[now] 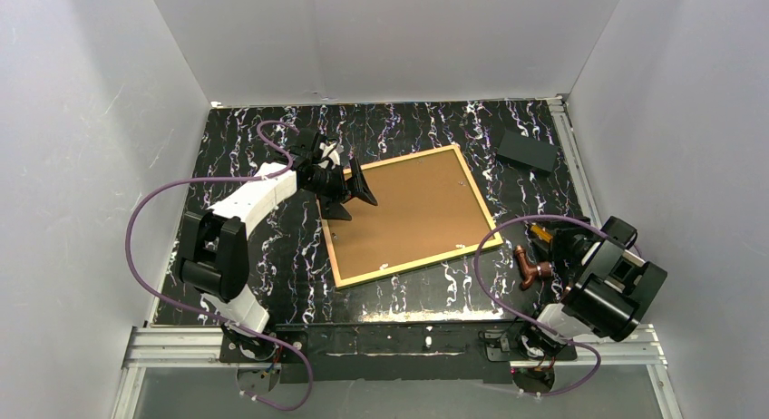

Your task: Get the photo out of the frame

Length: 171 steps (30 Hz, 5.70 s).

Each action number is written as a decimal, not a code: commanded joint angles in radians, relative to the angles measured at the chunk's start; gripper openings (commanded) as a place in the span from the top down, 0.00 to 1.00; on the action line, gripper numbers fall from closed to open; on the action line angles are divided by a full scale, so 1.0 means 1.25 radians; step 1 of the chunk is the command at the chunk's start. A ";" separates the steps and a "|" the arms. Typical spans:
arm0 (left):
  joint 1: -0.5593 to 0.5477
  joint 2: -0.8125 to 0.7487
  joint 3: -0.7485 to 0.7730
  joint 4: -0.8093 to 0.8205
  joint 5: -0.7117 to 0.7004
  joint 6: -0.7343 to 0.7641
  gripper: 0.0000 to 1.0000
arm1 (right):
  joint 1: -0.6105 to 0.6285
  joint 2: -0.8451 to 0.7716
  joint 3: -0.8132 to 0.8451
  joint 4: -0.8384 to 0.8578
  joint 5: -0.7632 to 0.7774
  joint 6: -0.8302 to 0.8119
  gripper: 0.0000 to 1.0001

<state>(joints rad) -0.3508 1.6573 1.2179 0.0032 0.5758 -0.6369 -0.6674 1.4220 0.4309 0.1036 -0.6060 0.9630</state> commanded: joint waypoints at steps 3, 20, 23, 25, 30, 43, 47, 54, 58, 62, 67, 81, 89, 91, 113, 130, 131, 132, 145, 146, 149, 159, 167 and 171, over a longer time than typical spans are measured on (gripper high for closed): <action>-0.001 -0.012 -0.016 -0.048 0.016 0.002 0.12 | -0.003 -0.044 0.029 -0.135 0.060 -0.067 0.32; 0.000 -0.012 -0.014 -0.052 0.015 0.006 0.11 | -0.004 -0.227 0.077 -0.345 0.147 -0.201 0.27; 0.000 -0.013 -0.015 -0.051 0.014 0.006 0.11 | 0.000 -0.253 0.109 -0.389 0.176 -0.273 0.27; 0.000 -0.012 -0.014 -0.052 0.014 0.007 0.11 | 0.009 -0.272 0.122 -0.408 0.199 -0.315 0.27; -0.001 -0.015 -0.016 -0.051 0.011 0.008 0.11 | 0.073 -0.320 0.148 -0.446 0.269 -0.386 0.28; 0.000 -0.046 -0.031 -0.057 -0.034 0.013 0.11 | 0.701 -0.437 0.233 -0.447 0.526 -0.503 0.31; 0.008 -0.064 -0.031 -0.089 -0.092 -0.032 0.10 | 0.966 -0.396 0.240 -0.375 0.584 -0.590 0.31; 0.023 -0.133 0.004 -0.335 -0.313 -0.046 0.05 | 1.297 -0.135 0.351 -0.345 0.637 -0.862 0.41; 0.067 -0.242 -0.075 -0.379 -0.335 -0.084 0.02 | 1.361 -0.004 0.462 -0.400 0.602 -0.929 0.42; 0.124 -0.296 -0.124 -0.387 -0.240 -0.073 0.02 | 1.384 0.107 0.575 -0.487 0.528 -0.963 0.44; 0.142 -0.286 -0.130 -0.419 -0.139 -0.035 0.02 | 1.417 0.145 0.583 -0.504 0.468 -1.006 0.43; 0.147 -0.296 -0.249 -0.274 -0.074 -0.133 0.02 | 1.436 0.178 0.489 -0.466 0.528 -1.024 0.44; 0.148 -0.307 -0.273 -0.265 -0.080 -0.126 0.02 | 1.472 0.227 0.471 -0.421 0.653 -1.061 0.49; 0.148 -0.306 -0.275 -0.264 -0.086 -0.126 0.02 | 1.480 0.234 0.467 -0.411 0.678 -1.067 0.53; 0.173 -0.443 -0.199 -0.340 -0.127 -0.231 0.02 | 1.519 0.128 0.530 -0.328 0.741 -0.970 0.99; 0.172 -0.440 -0.453 0.163 0.025 -0.540 0.02 | 1.415 0.114 0.626 -0.328 0.588 -0.840 0.99; 0.171 -0.440 -0.468 0.189 0.022 -0.548 0.02 | 1.413 0.117 0.630 -0.328 0.585 -0.834 0.99; 0.168 -0.439 -0.484 0.215 0.019 -0.555 0.02 | 1.411 0.119 0.633 -0.328 0.581 -0.828 0.99; 0.092 -0.382 -0.651 0.604 -0.131 -0.589 0.06 | 1.398 0.159 0.687 -0.347 0.536 -0.768 0.99; 0.087 -0.386 -0.657 0.618 -0.145 -0.580 0.07 | 1.398 0.160 0.689 -0.346 0.529 -0.757 0.99; 0.078 -0.403 -0.669 0.635 -0.172 -0.553 0.13 | 1.398 0.164 0.687 -0.340 0.520 -0.749 0.99; 0.063 -0.455 -0.700 0.574 -0.245 -0.594 0.41 | 1.398 0.179 0.690 -0.339 0.512 -0.730 0.99; 0.062 -0.468 -0.635 0.423 -0.223 -0.598 0.52 | 1.398 0.186 0.694 -0.343 0.517 -0.711 0.99; 0.061 -0.475 -0.598 0.328 -0.216 -0.585 0.60 | 1.403 0.190 0.706 -0.365 0.525 -0.696 0.86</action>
<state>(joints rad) -0.2687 1.0958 0.4129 0.5831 0.2920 -1.3888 1.0859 1.6653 1.2392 -0.3717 0.0376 0.0330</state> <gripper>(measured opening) 0.443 0.272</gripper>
